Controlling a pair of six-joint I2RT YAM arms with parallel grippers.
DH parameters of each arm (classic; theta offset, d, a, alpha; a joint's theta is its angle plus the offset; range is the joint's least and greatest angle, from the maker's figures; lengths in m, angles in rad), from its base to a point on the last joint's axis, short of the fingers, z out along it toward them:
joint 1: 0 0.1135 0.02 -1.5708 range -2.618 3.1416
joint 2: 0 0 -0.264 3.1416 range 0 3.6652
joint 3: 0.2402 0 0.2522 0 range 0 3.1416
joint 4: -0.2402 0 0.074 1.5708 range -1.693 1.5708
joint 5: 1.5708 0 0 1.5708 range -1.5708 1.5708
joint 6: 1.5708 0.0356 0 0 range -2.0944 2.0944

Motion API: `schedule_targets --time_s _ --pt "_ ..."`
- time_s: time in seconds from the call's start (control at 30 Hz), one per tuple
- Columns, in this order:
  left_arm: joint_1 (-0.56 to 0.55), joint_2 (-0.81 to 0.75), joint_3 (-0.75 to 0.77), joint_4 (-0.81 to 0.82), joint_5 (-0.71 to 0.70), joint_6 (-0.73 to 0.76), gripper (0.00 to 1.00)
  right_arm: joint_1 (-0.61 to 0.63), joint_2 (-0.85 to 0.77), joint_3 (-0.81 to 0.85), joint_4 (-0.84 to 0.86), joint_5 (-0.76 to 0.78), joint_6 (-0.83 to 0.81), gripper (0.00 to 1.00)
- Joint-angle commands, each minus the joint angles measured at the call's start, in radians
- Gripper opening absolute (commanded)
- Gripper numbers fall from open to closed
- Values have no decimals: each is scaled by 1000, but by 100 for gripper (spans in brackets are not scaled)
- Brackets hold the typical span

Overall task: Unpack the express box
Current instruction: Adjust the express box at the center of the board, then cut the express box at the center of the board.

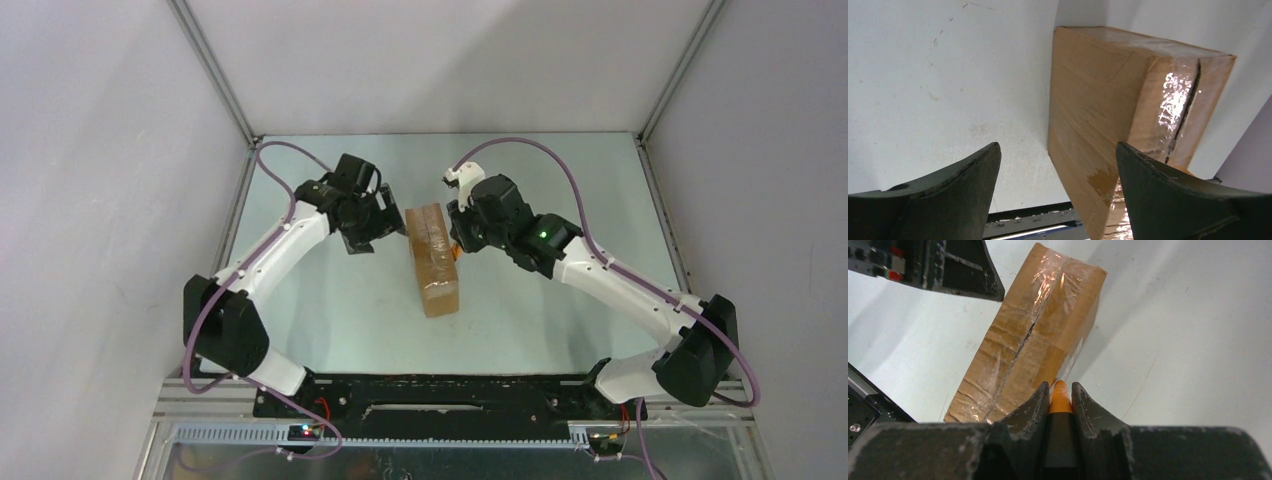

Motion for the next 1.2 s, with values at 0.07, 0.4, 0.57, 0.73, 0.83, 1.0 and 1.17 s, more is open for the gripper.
schedule_targets --time_s 0.07,0.4,0.57,0.73,0.83,1.0,1.17 --pt "-1 -37 74 -62 -68 8 93 0 -28 -2 -16 79 46 0" --pt "-29 -59 167 -87 -171 3 100 13 -80 62 -59 297 118 0" --pt "-29 -16 200 -39 -58 35 100 90 -99 169 -140 426 176 0" --pt "-32 35 237 -42 -2 61 100 190 -76 262 -169 474 222 0" --pt "-34 69 239 -28 31 57 100 252 -35 312 -171 514 232 0" --pt "-54 124 288 -39 53 68 98 275 20 332 -169 532 245 0" --pt "-56 158 286 -55 73 59 92 276 42 320 -154 503 262 0"
